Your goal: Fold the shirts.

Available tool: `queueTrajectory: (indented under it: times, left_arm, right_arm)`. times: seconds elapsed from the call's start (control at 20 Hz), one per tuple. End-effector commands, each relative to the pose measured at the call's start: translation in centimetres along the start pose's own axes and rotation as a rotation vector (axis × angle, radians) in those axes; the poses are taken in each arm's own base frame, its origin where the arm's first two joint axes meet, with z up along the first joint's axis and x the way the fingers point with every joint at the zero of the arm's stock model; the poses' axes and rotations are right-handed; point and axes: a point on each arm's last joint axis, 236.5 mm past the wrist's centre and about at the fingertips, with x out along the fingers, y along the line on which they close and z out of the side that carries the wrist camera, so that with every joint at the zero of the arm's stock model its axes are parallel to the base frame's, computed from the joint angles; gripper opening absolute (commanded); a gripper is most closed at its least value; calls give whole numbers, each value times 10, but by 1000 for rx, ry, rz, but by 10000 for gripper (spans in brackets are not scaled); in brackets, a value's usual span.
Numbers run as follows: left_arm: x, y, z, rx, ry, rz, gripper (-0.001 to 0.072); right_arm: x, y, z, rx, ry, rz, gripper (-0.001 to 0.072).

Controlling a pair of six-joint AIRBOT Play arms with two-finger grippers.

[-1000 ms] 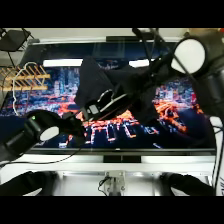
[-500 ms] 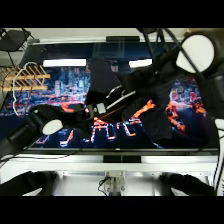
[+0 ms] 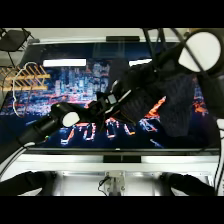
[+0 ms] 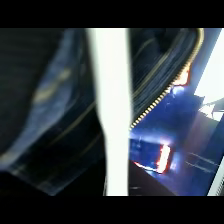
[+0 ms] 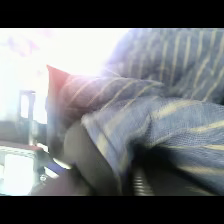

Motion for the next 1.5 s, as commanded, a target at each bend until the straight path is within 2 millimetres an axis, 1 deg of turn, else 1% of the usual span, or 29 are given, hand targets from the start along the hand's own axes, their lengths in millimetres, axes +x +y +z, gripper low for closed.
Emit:
queueTrajectory:
  times: [0.0, 0.05, 0.15, 0.2, 0.25, 0.4, 0.5, 0.55, 0.6, 0.7, 0.75, 0.8, 0.85, 0.9, 0.95, 1.0, 1.05, 1.1, 1.15, 1.2, 1.25, 1.3, 1.35, 1.4, 1.45]
  left_arm:
    - [-2, 9, 14, -48, -60, 21, 50]
    - [-3, 10, 12, -52, -55, 19, 50]
    - [-4, 8, 6, -56, -31, 8, 50]
    - [-4, 7, 4, -57, -26, 4, 50]
    - [-4, 7, 5, -57, -26, 3, 50]
    - [-4, 7, 5, -56, -29, 4, 50]
    - [-4, 7, 5, -56, -28, 4, 50]
    - [-4, 7, 5, -56, -28, 4, 49]
    - [-4, 7, 5, -57, -28, 4, 50]
    - [-4, 7, 5, -57, -28, 4, 50]
    - [-4, 7, 5, -57, -28, 4, 50]
    - [-4, 7, 5, -58, -28, 4, 49]
    - [-4, 7, 5, -66, -28, 4, 49]
    - [-4, 7, 5, -68, -28, 4, 49]
    - [-4, 7, 5, -68, -28, 3, 50]
    - [-4, 7, 5, -73, -28, 3, 50]
    - [-4, 7, 5, -75, -28, 3, 50]
    - [-4, 7, 5, -75, -27, 3, 49]
    - [-4, 6, 4, -75, -23, 0, 50]
    - [-4, 5, 2, -75, -15, -5, 50]
    - [-4, 3, 0, -75, -6, -12, 49]
    - [-4, 2, -2, -75, 2, -17, 49]
    - [-4, 2, -2, -74, 2, -18, 50]
    - [-5, 2, -1, -70, -1, -16, 50]
    - [-5, 3, -1, -70, -3, -14, 50]
  right_arm:
    - [-2, -23, -9, 47, 33, -97, 475]
    - [-9, -31, -8, 53, 18, -136, 475]
    - [-36, -56, -4, 94, -47, -230, 475]
    - [-54, -66, -4, 134, -87, -250, 567]
    - [-72, -74, -6, 174, -121, -253, 614]
    - [-117, -89, -14, 253, -206, -257, 614]
    - [-133, -91, -21, 279, -228, -247, 614]
    - [-137, -94, -28, 290, -212, -259, 614]
    - [-140, -103, -40, 302, -178, -295, 614]
    - [-144, -131, -72, 314, -58, -419, 613]
    - [-143, -147, -94, 339, 27, -482, 613]
    - [-137, -158, -116, 356, 112, -503, 613]
    - [-124, -161, -129, 371, 143, -479, 613]
    - [-106, -160, -135, 382, 136, -431, 614]
    - [-89, -159, -137, 378, 112, -393, 623]
    - [-72, -161, -141, 361, 99, -383, 623]
    - [-57, -166, -148, 350, 106, -382, 652]
    - [-42, -170, -153, 338, 115, -380, 659]
    - [-28, -171, -152, 326, 102, -362, 659]
    - [-18, -171, -146, 324, 73, -348, 659]
    - [-13, -178, -138, 323, 44, -357, 659]
    - [-13, -192, -131, 326, 14, -409, 658]
    - [-17, -211, -128, 335, -8, -486, 657]
    - [-28, -230, -127, 339, -28, -579, 528]
    - [-42, -244, -124, 318, -47, -654, 227]
